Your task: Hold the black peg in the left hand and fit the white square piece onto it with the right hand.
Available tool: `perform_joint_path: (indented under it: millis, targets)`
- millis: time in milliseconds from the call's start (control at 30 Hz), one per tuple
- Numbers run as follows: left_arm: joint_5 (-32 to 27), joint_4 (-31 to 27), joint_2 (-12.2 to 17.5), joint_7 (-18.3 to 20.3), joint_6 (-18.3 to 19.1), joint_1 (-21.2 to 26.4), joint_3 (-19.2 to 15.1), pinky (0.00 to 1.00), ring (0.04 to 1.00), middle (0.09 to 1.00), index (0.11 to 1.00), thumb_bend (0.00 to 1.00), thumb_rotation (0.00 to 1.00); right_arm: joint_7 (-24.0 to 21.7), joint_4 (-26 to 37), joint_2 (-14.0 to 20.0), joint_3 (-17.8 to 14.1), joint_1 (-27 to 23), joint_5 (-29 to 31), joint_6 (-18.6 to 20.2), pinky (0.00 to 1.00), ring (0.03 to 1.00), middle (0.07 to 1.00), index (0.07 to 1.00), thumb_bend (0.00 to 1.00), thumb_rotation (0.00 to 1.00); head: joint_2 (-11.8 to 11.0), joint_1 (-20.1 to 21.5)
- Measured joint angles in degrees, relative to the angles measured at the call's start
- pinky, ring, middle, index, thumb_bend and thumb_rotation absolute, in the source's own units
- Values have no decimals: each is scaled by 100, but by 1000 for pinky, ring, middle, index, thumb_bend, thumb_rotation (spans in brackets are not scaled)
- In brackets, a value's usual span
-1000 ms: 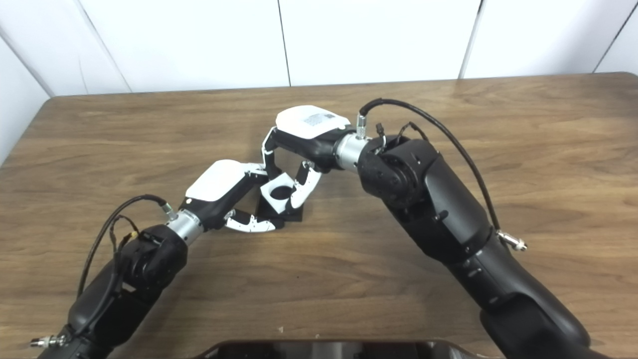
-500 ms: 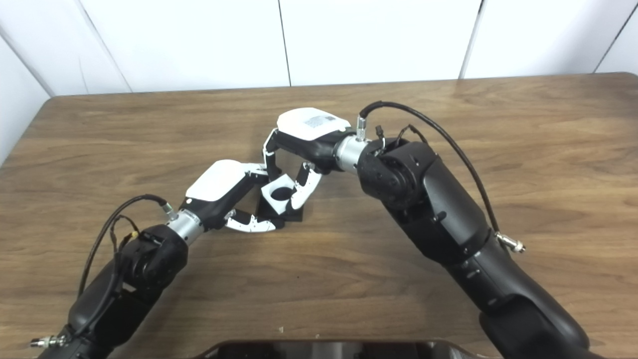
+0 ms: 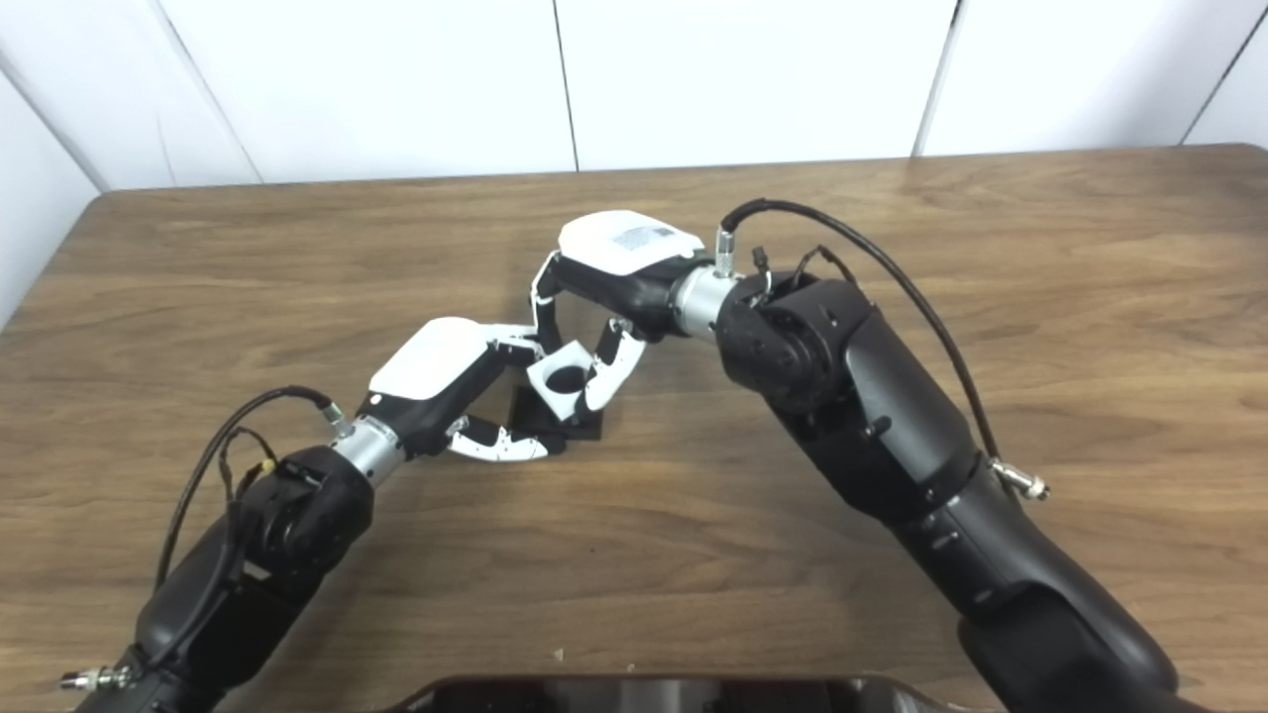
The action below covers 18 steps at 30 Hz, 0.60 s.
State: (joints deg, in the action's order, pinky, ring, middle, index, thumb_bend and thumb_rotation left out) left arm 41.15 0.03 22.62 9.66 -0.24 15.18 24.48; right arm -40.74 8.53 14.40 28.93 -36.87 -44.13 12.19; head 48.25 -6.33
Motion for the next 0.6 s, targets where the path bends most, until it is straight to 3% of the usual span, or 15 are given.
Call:
perform_joint_path:
  millis: [600]
  targets:
    - [1, -50, 7, 26, 74, -13, 4, 847, 840, 854, 563, 809, 249, 237, -378, -33, -35, 21, 3, 1, 826, 868, 790, 480, 516, 144, 62, -62]
